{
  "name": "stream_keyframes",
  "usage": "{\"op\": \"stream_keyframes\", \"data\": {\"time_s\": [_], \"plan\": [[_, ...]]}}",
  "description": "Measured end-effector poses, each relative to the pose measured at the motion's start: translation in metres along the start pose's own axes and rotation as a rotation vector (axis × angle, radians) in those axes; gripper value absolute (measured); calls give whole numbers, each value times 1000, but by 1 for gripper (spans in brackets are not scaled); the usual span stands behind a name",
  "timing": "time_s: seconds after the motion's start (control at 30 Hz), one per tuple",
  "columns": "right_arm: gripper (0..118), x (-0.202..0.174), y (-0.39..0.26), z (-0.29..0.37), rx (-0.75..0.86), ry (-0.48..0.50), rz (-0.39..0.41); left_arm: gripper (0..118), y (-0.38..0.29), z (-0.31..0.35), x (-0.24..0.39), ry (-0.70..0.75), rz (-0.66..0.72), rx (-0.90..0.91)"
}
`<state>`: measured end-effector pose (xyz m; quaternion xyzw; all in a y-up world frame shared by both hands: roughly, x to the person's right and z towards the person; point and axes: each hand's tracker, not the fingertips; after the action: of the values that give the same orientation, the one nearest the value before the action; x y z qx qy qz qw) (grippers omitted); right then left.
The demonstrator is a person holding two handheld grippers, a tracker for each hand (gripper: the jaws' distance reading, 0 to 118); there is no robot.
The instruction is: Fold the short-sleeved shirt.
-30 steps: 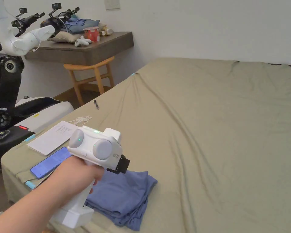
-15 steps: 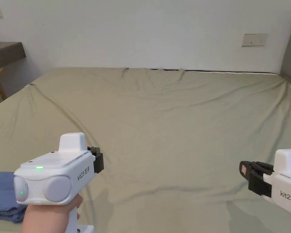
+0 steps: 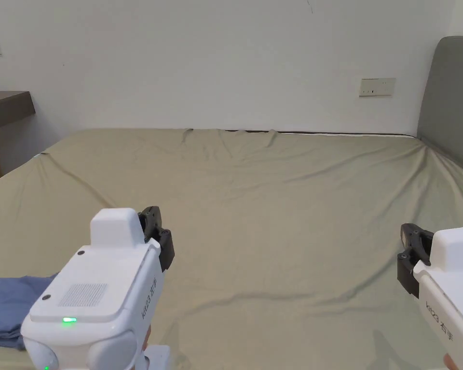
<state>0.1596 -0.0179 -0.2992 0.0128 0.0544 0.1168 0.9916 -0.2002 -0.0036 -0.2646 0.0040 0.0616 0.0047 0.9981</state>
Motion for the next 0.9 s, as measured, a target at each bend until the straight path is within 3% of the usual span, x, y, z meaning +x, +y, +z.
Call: {"op": "stream_keyframes", "data": {"time_s": [0.1, 0.23, 0.3, 0.33, 0.37, 0.4, 0.43, 0.5, 0.53, 0.7, 0.87, 0.9], "plan": [[0, 2, -15, -1, -15, -34, -64, 1, -20, -3, 4, 35, -14, -67], [5, 3, -28, -10, -88, -54, -148, 43, -32, -12, 7, 0, 16, -121], [40, 3, -31, -11, -101, -55, -158, 81, -37, -12, 10, -13, -20, -102], [63, 2, -32, -13, -107, -53, -149, 95, -38, -11, 11, -10, -38, -89], [94, 0, -32, -15, -117, -58, -135, 108, -38, -10, 13, 3, -51, -72], [111, -2, -32, -13, -98, -71, -104, 112, -38, -9, 15, 12, -57, -55], [118, -4, -30, -11, -37, -88, -58, 114, -36, -8, 15, 14, -58, -46], [118, -5, -19, -6, 30, -119, 9, 116, -33, -6, 17, 25, -71, -23], [118, -7, -20, -5, -7, -92, -34, 118, -33, -5, 18, 24, -66, -15], [118, -13, -16, -4, -25, -109, -36, 118, -36, -2, 21, 9, -102, 16], [118, -10, -15, -8, -48, -42, -117, 118, -37, -3, 20, 1, -101, 5], [118, -9, -15, -9, -73, -18, -176, 118, -36, -2, 18, 2, -101, 3]]}}
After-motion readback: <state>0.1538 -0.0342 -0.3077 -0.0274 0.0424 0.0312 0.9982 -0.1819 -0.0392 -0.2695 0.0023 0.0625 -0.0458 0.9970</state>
